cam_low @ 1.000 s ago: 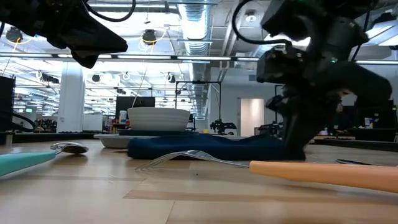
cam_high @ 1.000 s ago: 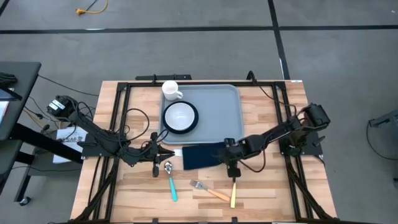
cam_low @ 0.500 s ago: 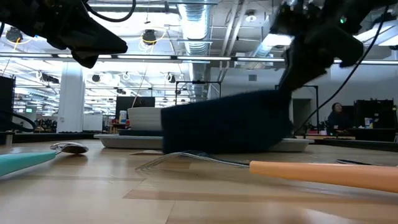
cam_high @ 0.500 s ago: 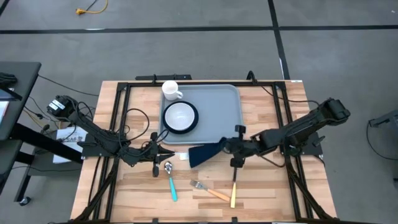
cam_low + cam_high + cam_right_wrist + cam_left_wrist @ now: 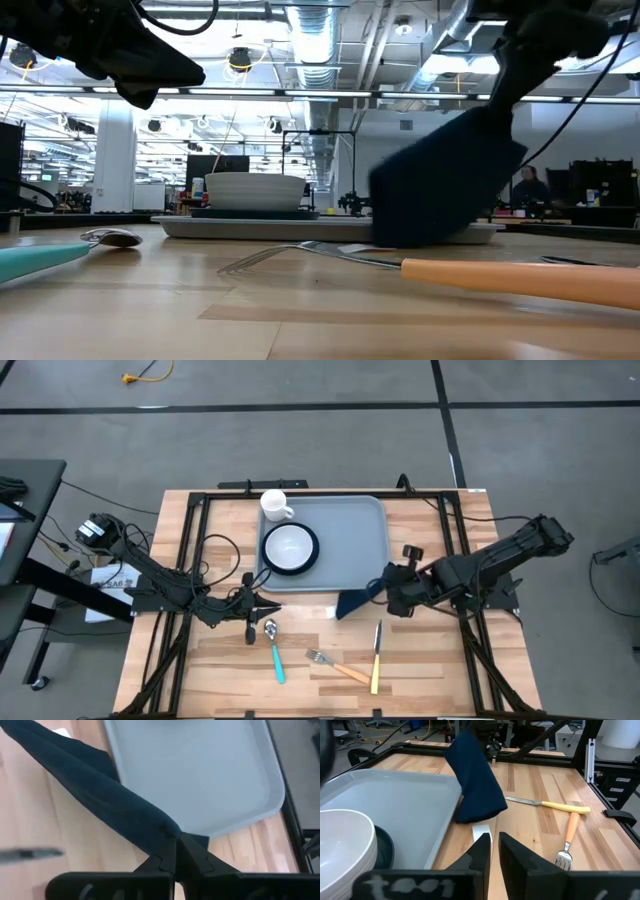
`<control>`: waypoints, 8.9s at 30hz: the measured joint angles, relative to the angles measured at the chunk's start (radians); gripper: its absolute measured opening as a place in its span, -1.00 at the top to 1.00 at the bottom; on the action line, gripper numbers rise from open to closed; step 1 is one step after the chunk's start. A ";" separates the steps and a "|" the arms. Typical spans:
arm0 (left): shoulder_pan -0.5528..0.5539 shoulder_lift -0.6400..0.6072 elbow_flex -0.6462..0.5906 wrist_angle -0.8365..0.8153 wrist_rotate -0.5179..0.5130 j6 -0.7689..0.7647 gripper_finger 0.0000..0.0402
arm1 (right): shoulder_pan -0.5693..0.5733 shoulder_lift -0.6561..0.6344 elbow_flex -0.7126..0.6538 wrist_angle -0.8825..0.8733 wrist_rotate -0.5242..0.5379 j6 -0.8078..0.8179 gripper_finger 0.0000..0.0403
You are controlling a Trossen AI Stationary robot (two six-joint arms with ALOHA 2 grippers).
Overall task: Set up tray
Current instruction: Put the dark blue table napkin on the gray serving tray to the right of the black plate, then put the orange fork on the dark blue napkin
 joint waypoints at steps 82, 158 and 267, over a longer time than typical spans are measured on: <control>0.001 0.000 0.000 0.005 -0.012 -0.014 0.88 | -0.765 0.667 0.565 0.176 -0.435 -0.864 1.00; 0.042 -0.428 -0.052 -0.213 0.353 0.181 0.88 | -0.025 0.468 0.580 0.072 -0.372 0.089 -0.08; 0.194 -0.908 -0.317 -0.334 0.684 0.137 0.88 | 0.104 0.945 0.675 0.281 -0.472 0.454 0.91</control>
